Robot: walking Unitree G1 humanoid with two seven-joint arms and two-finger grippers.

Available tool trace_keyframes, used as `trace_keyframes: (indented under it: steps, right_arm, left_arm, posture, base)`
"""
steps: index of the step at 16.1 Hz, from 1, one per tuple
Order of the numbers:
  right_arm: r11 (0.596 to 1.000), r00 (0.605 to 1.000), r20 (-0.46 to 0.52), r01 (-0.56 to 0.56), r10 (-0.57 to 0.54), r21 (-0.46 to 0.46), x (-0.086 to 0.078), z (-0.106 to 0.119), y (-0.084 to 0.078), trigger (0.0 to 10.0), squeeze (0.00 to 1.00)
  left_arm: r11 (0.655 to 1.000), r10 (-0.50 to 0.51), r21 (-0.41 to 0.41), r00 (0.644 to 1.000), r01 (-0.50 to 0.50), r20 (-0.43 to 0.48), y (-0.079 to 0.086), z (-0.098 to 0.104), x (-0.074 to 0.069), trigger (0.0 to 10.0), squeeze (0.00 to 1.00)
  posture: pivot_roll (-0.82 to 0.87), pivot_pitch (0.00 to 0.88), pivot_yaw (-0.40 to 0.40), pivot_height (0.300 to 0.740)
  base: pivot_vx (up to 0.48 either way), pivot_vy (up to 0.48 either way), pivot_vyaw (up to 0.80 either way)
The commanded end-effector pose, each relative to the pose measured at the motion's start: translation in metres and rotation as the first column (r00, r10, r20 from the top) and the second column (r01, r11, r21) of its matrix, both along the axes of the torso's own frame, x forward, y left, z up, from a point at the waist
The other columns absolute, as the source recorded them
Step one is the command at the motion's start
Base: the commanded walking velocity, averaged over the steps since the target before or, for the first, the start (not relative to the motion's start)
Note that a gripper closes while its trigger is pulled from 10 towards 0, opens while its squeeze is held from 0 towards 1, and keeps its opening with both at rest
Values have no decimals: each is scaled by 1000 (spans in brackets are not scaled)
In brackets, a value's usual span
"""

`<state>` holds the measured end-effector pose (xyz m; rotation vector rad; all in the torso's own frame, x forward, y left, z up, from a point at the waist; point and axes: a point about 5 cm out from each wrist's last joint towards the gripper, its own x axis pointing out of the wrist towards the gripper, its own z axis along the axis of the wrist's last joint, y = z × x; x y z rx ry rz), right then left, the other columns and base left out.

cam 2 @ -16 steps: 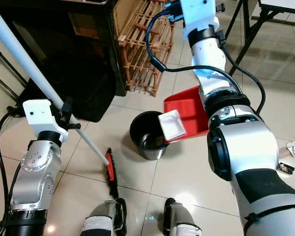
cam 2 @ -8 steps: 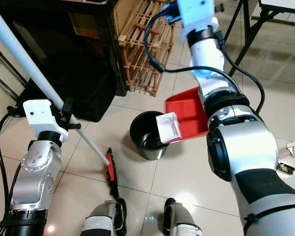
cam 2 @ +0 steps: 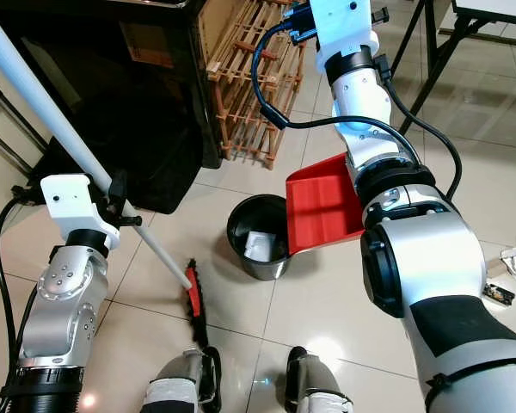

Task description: Sweep floor

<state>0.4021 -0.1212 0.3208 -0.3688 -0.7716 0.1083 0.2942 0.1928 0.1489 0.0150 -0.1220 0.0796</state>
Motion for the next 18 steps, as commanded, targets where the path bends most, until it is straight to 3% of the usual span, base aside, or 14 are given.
trace_keyframes:
  steps: [1,4,8,18]
  right_arm:
    - [998,1000,-12,-5,6,69,1,5,-4,10000,0]
    - [975,992,-124,34,-7,219,7,-7,-19,10000,0]
    - [946,986,-156,106,-59,305,7,-20,-36,10000,0]
    - [933,986,-147,125,-79,338,4,-25,-51,10000,0]
  left_arm:
    - [1000,4,5,999,-4,46,0,8,-1,10000,0]
    - [1000,4,6,999,-4,41,0,8,-2,10000,0]
    - [1000,-2,7,999,1,38,0,7,-1,10000,0]
    - [999,-33,3,999,33,42,-4,7,3,10000,0]
  posture:
    - [121,192,5,740]
    - [121,193,7,740]
    - [111,188,20,740]
    - [99,166,35,740]
  base:
    - [0,0,0]
    - [0,0,0]
    - [0,0,0]
    - [0,0,0]
